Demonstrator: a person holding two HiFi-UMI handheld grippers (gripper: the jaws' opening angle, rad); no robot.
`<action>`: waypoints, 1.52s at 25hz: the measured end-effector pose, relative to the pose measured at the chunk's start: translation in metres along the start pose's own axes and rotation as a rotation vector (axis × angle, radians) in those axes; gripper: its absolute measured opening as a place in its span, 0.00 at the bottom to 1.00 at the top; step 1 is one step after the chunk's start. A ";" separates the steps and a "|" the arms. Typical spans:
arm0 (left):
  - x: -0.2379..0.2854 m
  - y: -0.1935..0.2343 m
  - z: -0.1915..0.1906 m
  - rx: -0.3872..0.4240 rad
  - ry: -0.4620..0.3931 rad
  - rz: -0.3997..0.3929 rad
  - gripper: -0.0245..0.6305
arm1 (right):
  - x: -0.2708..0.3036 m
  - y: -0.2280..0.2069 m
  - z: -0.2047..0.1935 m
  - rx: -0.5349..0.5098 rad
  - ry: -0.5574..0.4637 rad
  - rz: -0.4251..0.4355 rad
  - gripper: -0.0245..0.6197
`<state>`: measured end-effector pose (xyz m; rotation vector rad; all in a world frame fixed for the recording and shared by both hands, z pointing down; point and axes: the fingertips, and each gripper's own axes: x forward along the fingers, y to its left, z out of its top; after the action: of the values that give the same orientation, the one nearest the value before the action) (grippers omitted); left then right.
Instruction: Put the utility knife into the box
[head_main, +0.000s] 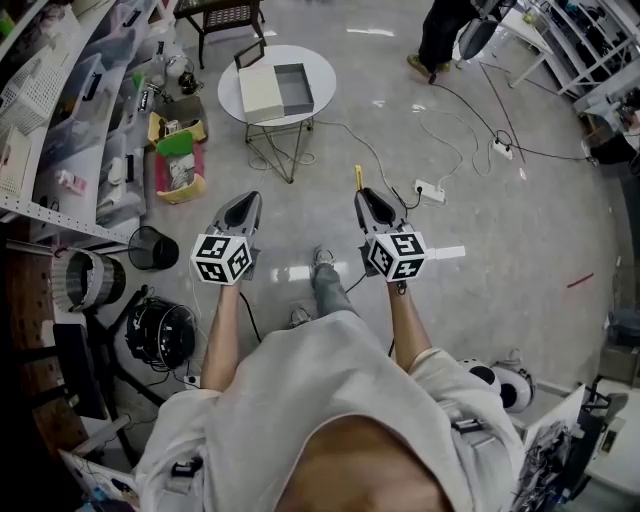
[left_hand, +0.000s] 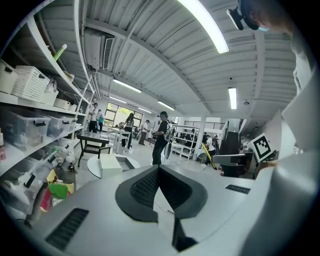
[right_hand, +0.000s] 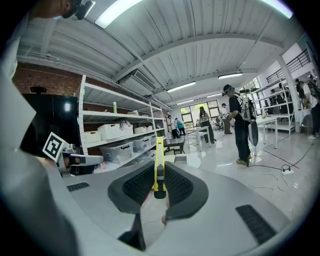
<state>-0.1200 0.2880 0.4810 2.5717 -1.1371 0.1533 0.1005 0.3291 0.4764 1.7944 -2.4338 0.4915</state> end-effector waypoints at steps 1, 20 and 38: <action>0.005 0.002 -0.001 0.000 0.004 0.002 0.07 | 0.005 -0.003 -0.001 0.000 0.004 0.003 0.16; 0.165 0.066 0.062 0.004 0.010 0.092 0.07 | 0.170 -0.102 0.060 0.017 0.006 0.122 0.16; 0.232 0.107 0.073 -0.025 0.015 0.189 0.07 | 0.263 -0.144 0.078 0.024 0.049 0.217 0.16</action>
<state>-0.0437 0.0334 0.4918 2.4343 -1.3669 0.1998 0.1635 0.0269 0.4986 1.5141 -2.6118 0.5769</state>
